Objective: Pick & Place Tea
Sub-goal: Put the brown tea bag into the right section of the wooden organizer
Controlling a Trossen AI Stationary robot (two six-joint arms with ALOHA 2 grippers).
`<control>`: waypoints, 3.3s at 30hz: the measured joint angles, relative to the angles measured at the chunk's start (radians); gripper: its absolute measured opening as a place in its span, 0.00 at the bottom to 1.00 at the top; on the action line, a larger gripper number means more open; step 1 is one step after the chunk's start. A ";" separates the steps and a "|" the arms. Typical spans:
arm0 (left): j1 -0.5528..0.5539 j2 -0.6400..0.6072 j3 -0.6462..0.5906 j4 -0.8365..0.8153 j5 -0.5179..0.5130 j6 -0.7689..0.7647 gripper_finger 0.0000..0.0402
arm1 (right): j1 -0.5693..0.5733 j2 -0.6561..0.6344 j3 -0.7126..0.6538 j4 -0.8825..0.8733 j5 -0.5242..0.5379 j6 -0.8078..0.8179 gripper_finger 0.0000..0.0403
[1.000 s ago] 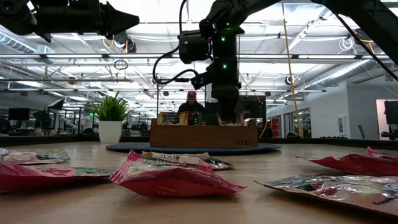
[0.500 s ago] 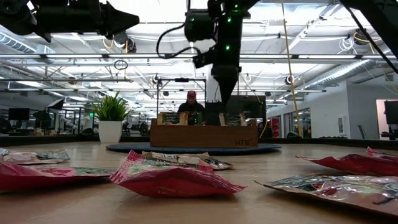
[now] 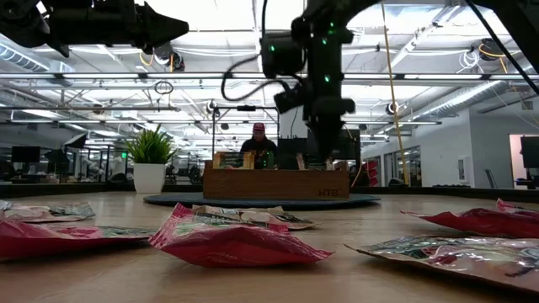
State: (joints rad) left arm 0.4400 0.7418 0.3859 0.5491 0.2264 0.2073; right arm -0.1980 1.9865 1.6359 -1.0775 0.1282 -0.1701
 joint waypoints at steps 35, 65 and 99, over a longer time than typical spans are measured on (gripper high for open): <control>0.000 0.000 0.000 0.000 -0.019 -0.003 0.16 | -0.023 -0.041 -0.097 0.230 0.080 -0.088 0.00; 0.000 0.000 0.000 -0.007 -0.053 -0.007 0.16 | 0.016 -0.042 -0.313 0.469 0.243 -0.036 0.00; 0.000 0.000 0.000 -0.007 -0.052 -0.008 0.16 | 0.066 -0.288 -0.312 0.508 0.198 0.014 0.00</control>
State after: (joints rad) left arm 0.4400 0.7422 0.3859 0.5419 0.1741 0.1996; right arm -0.1316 1.6982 1.3239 -0.5695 0.3265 -0.1564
